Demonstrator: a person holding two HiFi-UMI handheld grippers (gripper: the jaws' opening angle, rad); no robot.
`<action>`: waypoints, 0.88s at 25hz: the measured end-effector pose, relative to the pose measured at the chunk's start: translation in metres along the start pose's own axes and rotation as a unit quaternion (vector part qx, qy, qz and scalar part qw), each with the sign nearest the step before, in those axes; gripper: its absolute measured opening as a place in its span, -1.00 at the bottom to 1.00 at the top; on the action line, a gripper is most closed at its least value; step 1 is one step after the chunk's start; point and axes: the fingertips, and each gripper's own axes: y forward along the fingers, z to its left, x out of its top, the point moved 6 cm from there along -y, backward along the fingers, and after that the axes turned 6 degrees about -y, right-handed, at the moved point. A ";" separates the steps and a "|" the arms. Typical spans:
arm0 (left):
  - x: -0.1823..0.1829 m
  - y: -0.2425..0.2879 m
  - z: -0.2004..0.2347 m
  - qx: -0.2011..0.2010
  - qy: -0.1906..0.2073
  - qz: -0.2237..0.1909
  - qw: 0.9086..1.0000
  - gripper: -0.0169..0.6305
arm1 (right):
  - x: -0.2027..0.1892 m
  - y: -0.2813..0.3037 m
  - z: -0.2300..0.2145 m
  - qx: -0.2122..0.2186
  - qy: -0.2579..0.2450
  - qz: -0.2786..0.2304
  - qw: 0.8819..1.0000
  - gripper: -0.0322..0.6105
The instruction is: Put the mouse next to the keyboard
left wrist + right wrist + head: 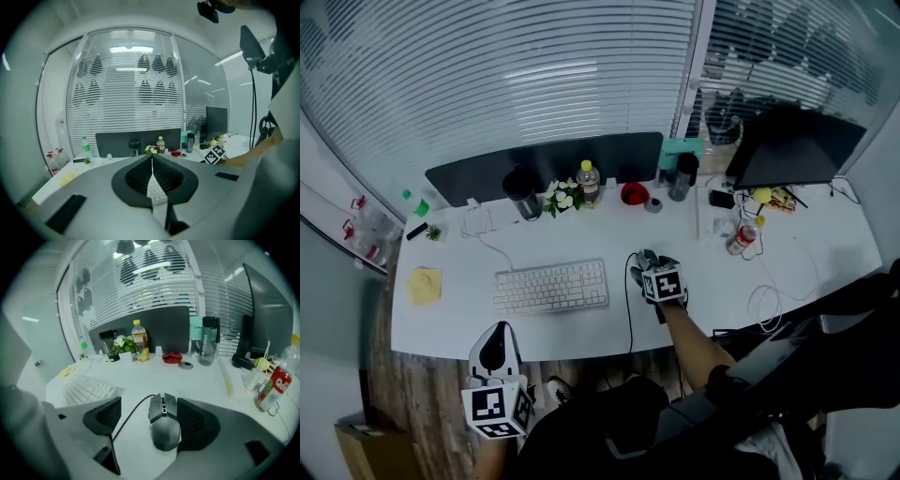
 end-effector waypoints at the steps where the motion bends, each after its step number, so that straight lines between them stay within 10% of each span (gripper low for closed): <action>1: 0.003 0.001 0.002 -0.009 0.002 -0.003 1.000 -0.86 | 0.005 -0.008 0.005 0.004 -0.005 -0.005 1.000 0.25; 22: 0.062 0.016 0.024 -0.156 -0.041 -0.092 0.983 -0.86 | 0.129 -0.255 0.116 0.063 -0.087 -0.232 0.967 -0.19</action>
